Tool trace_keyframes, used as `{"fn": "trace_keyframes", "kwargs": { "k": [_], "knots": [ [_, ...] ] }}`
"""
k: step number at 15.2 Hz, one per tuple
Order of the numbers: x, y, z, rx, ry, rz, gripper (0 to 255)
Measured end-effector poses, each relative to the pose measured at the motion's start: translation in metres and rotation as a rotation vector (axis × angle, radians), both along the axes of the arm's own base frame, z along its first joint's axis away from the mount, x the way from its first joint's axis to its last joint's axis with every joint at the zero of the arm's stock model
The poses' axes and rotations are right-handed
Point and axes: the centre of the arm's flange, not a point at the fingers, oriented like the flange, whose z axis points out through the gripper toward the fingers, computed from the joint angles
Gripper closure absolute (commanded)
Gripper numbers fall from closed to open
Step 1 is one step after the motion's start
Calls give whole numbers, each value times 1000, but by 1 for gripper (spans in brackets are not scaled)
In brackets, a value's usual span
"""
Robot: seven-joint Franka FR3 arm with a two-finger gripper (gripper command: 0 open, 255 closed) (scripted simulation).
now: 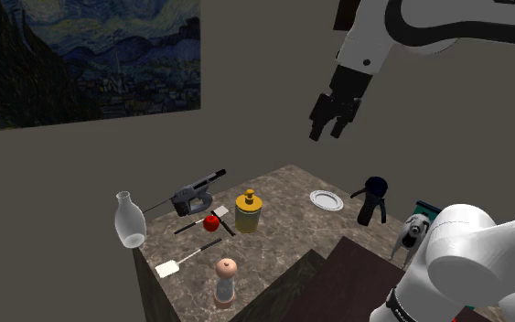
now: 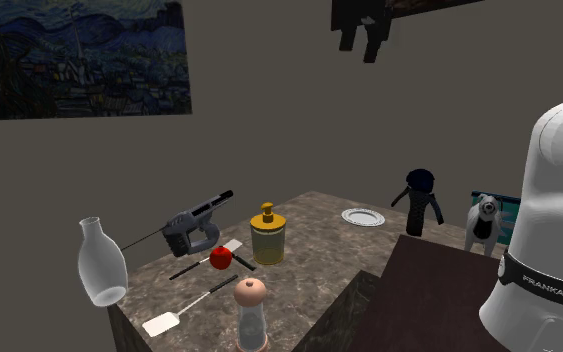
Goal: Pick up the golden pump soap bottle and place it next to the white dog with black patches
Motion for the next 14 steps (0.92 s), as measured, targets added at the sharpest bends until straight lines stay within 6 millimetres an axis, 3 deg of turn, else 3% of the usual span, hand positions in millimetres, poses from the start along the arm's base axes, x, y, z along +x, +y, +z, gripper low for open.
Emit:
{"fn": "trace_keyframes", "kwargs": {
  "k": [3,8,14],
  "knots": [
    [10,-6,-10,-2,0,4,0],
    [42,-21,-57,-9,-1,17,0],
    [93,-48,-119,-20,-3,35,0]
  ]
}}
